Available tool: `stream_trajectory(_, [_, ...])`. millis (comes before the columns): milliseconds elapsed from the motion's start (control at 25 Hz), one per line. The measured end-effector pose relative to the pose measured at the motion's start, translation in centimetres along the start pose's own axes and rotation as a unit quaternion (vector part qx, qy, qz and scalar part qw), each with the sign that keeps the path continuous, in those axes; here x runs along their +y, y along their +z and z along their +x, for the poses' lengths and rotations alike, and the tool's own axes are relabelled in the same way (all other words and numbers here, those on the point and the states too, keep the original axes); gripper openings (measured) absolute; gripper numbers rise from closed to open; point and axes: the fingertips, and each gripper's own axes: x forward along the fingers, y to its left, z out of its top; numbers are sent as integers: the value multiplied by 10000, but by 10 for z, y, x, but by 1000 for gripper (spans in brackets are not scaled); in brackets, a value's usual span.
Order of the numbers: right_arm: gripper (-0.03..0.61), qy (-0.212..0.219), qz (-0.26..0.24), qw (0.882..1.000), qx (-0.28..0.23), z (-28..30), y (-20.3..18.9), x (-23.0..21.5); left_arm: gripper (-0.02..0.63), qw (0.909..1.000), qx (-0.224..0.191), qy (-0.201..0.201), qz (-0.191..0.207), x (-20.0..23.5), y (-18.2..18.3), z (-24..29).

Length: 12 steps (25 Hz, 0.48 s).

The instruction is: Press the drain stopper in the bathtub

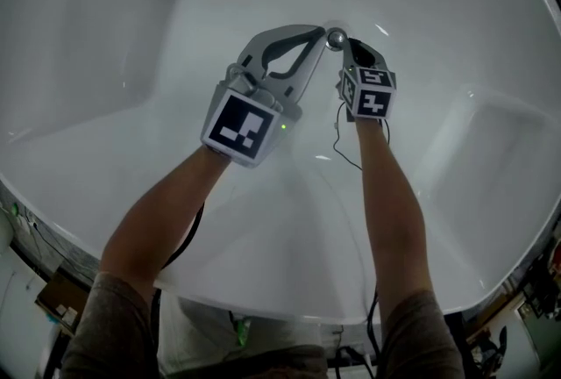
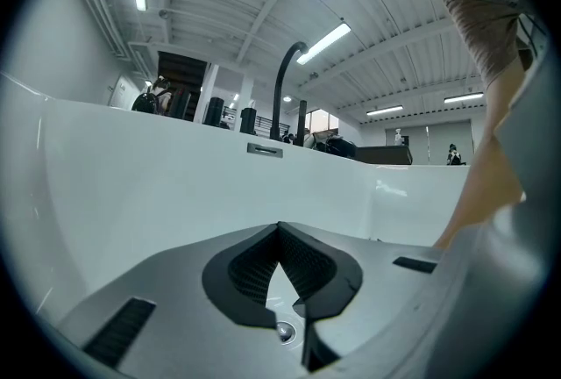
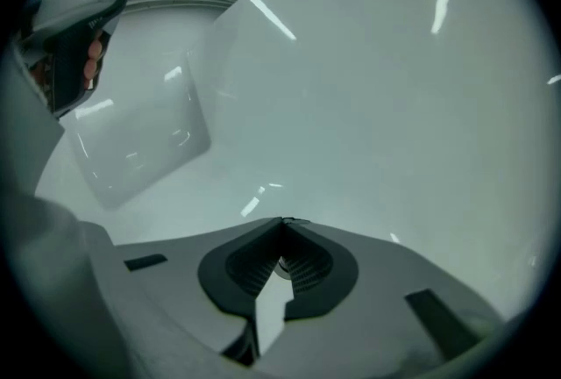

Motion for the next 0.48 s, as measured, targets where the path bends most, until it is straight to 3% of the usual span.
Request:
stream_trajectory(320, [2,127,244,9974,-664,-132,89,21,0,9996,-192,156,145,-39,119,-36])
stream_trajectory(480, [2,205,311,9949,-940,-187,120,23,0,9995,-192,208,153,-64,153,-47])
